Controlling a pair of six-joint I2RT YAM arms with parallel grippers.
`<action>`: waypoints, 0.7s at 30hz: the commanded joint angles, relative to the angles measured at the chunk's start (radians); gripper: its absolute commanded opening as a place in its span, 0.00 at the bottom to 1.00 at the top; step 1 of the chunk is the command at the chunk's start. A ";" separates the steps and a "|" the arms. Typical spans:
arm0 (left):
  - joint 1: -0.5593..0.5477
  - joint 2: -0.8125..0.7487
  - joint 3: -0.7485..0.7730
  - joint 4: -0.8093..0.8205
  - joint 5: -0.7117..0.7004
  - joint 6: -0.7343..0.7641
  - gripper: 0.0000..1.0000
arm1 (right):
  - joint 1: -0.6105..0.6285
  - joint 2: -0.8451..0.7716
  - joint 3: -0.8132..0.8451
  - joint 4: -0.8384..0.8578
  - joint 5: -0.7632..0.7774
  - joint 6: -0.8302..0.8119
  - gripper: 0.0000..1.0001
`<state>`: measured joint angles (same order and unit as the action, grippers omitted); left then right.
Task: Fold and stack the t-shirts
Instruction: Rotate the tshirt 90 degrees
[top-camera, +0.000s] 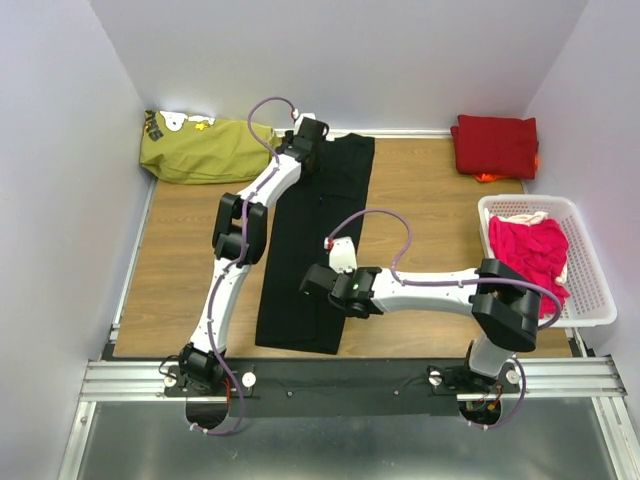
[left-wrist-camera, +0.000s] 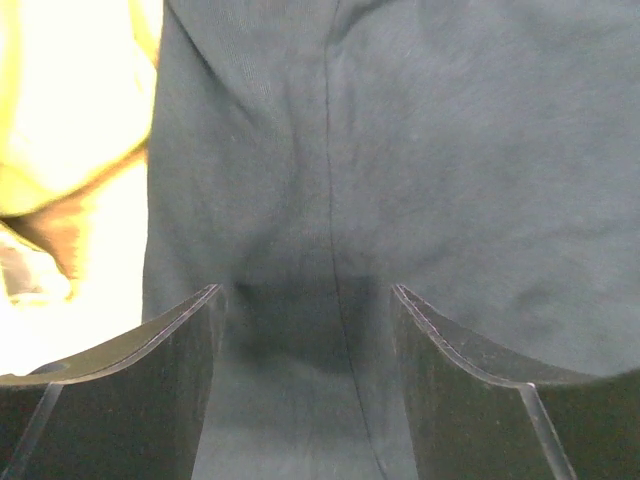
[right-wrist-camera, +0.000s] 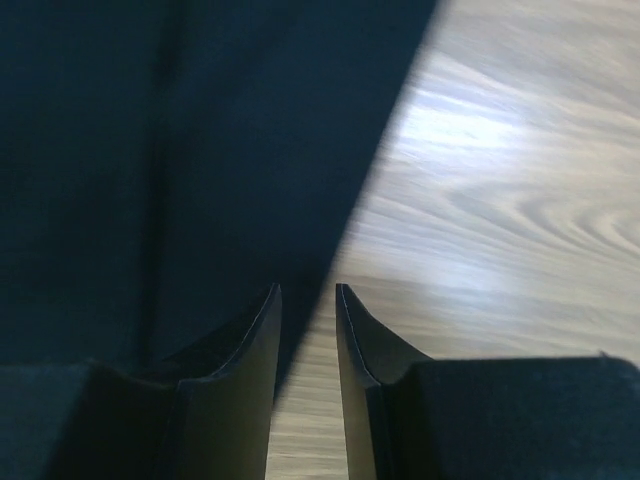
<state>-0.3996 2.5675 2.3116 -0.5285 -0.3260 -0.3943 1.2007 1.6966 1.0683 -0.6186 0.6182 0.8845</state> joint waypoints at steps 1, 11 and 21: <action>0.013 -0.179 -0.038 0.122 -0.011 0.067 0.75 | 0.014 0.051 0.062 0.123 -0.099 -0.102 0.36; 0.024 -0.378 -0.285 0.067 -0.165 0.020 0.76 | 0.037 0.135 0.041 0.183 -0.207 -0.144 0.31; 0.054 -0.483 -0.466 0.048 -0.159 -0.071 0.76 | 0.039 0.045 -0.146 0.135 -0.209 -0.049 0.31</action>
<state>-0.3519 2.1448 1.8771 -0.4599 -0.4446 -0.4278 1.2251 1.7699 1.0348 -0.3931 0.4465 0.7753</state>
